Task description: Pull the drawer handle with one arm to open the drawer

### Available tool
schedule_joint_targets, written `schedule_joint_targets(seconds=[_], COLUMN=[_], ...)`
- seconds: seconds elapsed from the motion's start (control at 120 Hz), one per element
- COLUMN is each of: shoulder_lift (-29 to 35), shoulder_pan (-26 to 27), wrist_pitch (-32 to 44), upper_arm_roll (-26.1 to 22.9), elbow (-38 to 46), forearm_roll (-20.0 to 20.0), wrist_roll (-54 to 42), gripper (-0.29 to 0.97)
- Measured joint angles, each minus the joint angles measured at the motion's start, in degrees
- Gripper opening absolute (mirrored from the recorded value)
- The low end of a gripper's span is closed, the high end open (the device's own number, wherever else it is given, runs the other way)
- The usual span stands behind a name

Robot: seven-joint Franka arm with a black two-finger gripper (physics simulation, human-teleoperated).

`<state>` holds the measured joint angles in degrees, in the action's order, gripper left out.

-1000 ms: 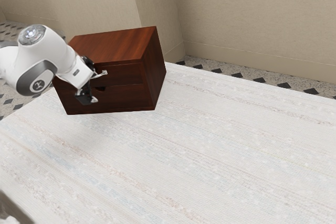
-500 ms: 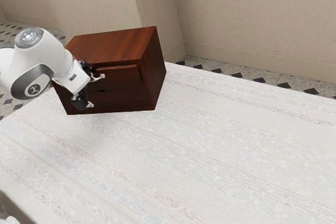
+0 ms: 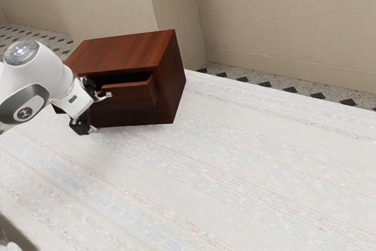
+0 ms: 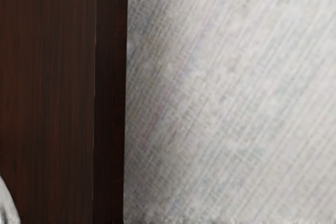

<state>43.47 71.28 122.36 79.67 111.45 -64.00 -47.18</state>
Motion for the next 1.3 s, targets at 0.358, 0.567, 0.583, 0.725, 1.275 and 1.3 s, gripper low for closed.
schedule_joint_targets(seconds=[0.358, 0.567, 0.583, 0.725, 1.275, 1.3], shoulder_lift=[-1.3, -1.3, -1.3, -1.3, -0.6, -0.5], shoulder_pan=[-8.2, -14.4, -14.8, -18.2, -28.3, -28.6], wrist_pitch=[2.9, 4.0, 4.0, 4.6, 6.6, 6.6], upper_arm_roll=[-6.3, -11.5, -11.8, -15.2, -26.0, -26.0], elbow=[6.9, 11.4, 11.7, 14.4, 18.4, 18.4], forearm_roll=[2.6, 3.5, 3.5, 3.2, 2.7, 2.8], wrist_roll=[1.9, 3.5, 3.6, 4.7, 7.8, 7.9], gripper=[0.62, 0.47, 0.46, 0.31, 0.66, 0.66])
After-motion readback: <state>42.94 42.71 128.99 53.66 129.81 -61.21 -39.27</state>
